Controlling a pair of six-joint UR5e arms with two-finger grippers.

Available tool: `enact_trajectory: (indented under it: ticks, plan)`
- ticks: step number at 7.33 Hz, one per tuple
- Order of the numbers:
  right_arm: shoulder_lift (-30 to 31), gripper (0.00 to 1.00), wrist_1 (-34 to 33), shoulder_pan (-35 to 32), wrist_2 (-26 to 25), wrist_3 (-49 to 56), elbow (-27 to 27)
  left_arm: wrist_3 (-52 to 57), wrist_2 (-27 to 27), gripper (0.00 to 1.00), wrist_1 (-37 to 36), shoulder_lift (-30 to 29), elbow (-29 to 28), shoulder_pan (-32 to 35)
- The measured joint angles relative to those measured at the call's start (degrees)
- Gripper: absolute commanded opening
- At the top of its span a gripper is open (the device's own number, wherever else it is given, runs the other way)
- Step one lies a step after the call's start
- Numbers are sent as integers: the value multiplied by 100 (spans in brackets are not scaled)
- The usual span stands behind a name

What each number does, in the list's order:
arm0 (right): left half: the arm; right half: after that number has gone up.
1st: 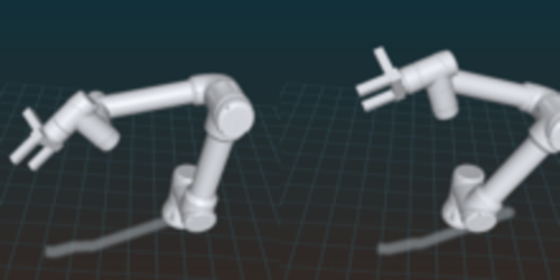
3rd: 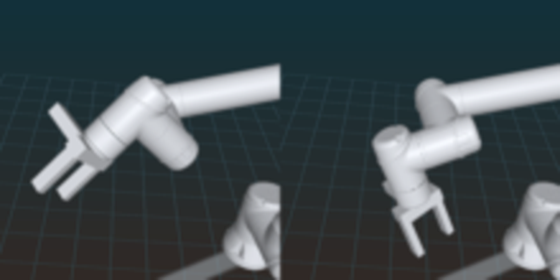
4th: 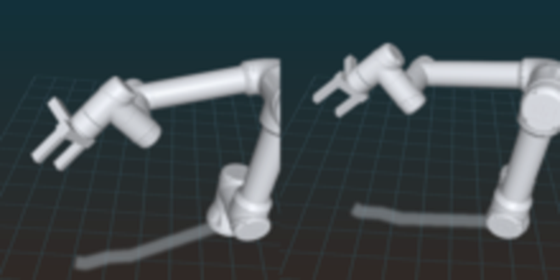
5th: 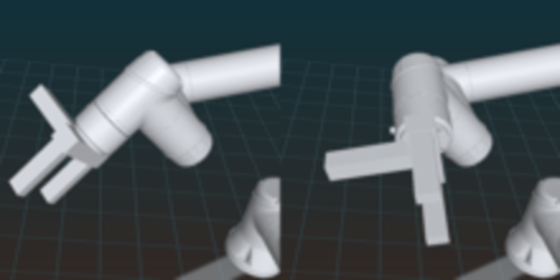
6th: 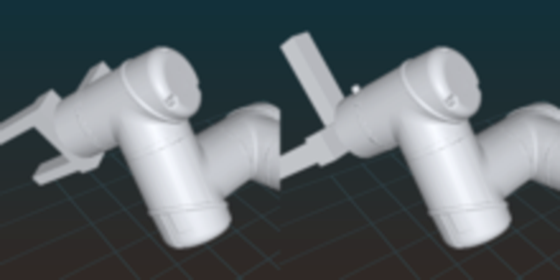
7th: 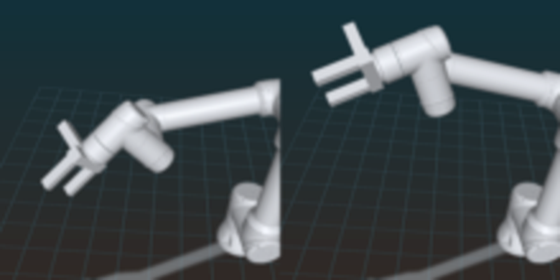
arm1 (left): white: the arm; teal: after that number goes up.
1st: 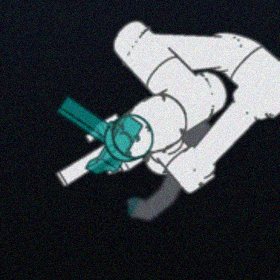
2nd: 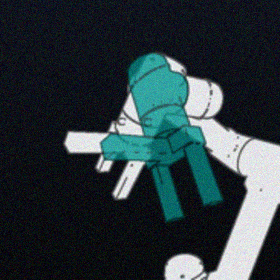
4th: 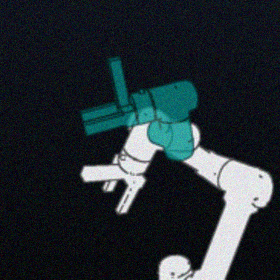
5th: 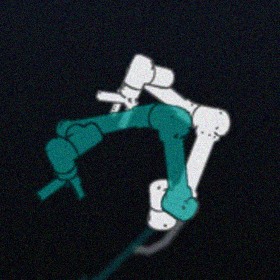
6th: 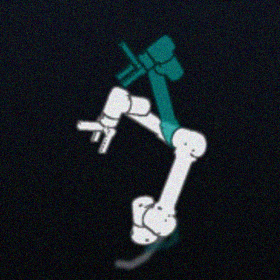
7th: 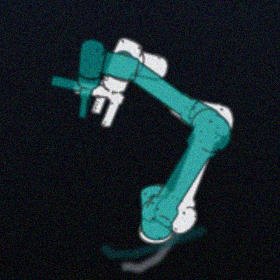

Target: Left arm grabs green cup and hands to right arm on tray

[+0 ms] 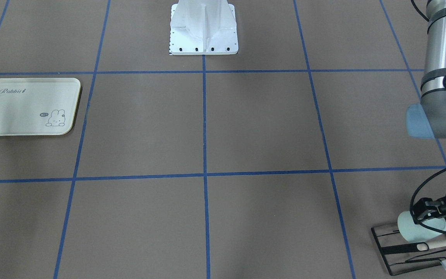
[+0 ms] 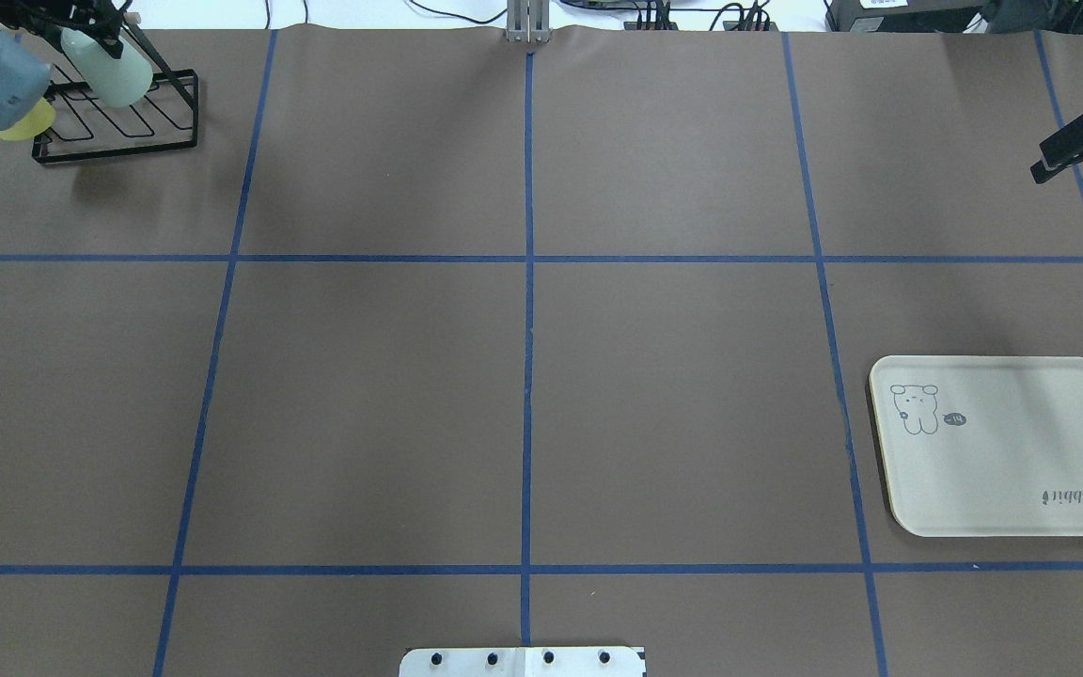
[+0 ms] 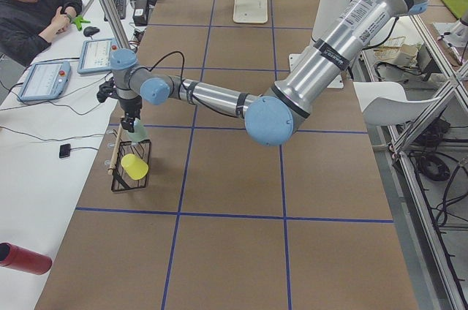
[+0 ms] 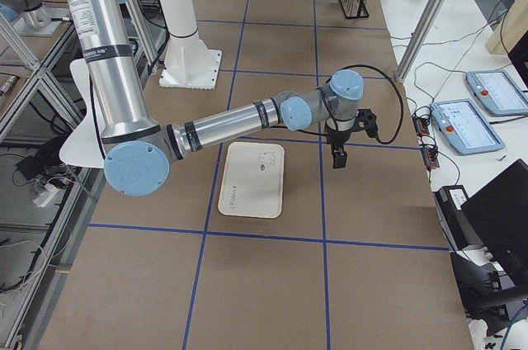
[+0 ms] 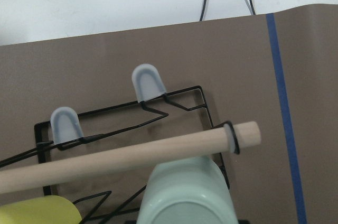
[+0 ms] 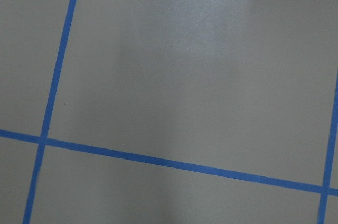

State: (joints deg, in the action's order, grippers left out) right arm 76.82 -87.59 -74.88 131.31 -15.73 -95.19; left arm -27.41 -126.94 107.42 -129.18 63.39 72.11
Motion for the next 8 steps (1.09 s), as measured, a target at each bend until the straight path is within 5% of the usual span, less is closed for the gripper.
enact_trajectory:
  ticks: [3,8]
  plan:
    - [0,100,-2,-6,0,-34,-10,50,-573,0,-203,38,349,288]
    - [10,100,200,1,11,-123,-21,243,-716,0,-879,55,1043,609]
